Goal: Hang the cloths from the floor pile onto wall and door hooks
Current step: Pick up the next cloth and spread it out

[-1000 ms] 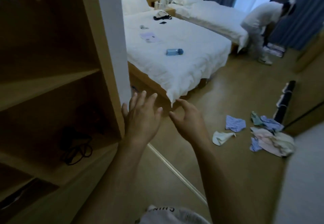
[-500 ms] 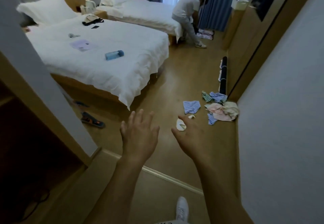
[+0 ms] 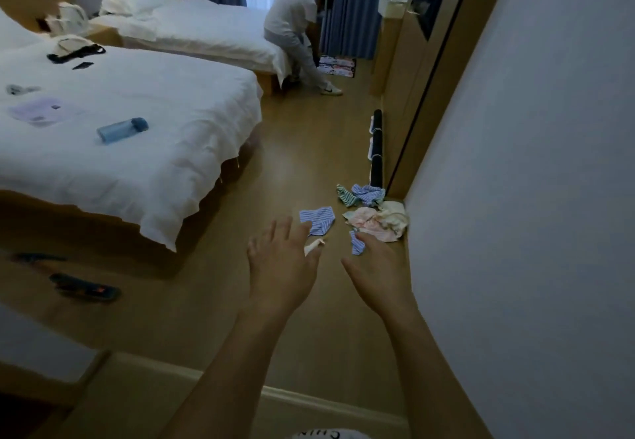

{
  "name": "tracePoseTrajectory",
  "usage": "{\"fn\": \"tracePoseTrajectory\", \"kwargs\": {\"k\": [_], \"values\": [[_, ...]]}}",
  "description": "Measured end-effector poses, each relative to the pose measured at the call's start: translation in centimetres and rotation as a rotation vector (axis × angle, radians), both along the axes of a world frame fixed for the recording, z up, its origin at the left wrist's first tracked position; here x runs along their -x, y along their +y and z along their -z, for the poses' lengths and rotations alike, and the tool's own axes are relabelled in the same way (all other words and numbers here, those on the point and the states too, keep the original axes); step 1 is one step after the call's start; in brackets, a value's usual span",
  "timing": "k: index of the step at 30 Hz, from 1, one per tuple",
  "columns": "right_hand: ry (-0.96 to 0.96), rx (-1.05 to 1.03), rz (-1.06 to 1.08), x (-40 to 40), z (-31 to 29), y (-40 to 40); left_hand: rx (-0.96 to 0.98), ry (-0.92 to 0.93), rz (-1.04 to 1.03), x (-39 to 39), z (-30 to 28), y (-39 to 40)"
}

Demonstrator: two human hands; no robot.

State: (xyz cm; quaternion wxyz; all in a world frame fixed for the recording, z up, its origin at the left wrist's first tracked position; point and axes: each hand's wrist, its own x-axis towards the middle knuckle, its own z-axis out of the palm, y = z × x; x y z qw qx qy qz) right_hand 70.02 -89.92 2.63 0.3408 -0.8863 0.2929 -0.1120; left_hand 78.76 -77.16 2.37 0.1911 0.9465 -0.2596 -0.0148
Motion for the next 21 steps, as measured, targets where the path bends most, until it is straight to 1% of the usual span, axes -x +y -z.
{"fn": "tracePoseTrajectory", "kwargs": {"k": [3, 8, 11, 12, 15, 17, 21], "values": [[0.032, -0.008, 0.078, 0.4, -0.1, -4.2, 0.011, 0.018, 0.052, -0.6, 0.0, -4.5], [-0.01, -0.017, 0.13, 0.6, 0.9, -9.7, -0.019, 0.045, 0.128, -1.9, 0.9, -10.3], [0.054, -0.128, 0.203, -0.4, 2.0, -12.2, -0.023, 0.063, 0.157, -3.4, 2.0, -13.2], [0.079, -0.145, 0.23, -0.8, 2.4, -13.1, -0.026, 0.071, 0.163, -4.1, 2.3, -14.1], [0.079, -0.071, 0.228, -2.0, 3.3, -15.6, -0.04, 0.106, 0.181, -7.1, 3.5, -16.9], [0.098, -0.061, 0.245, -3.5, 3.8, -17.5, -0.044, 0.125, 0.201, -9.4, 4.1, -19.0], [0.139, -0.071, 0.282, -8.4, 4.7, -21.7, -0.061, 0.17, 0.24, -14.9, 5.4, -23.6]]}}
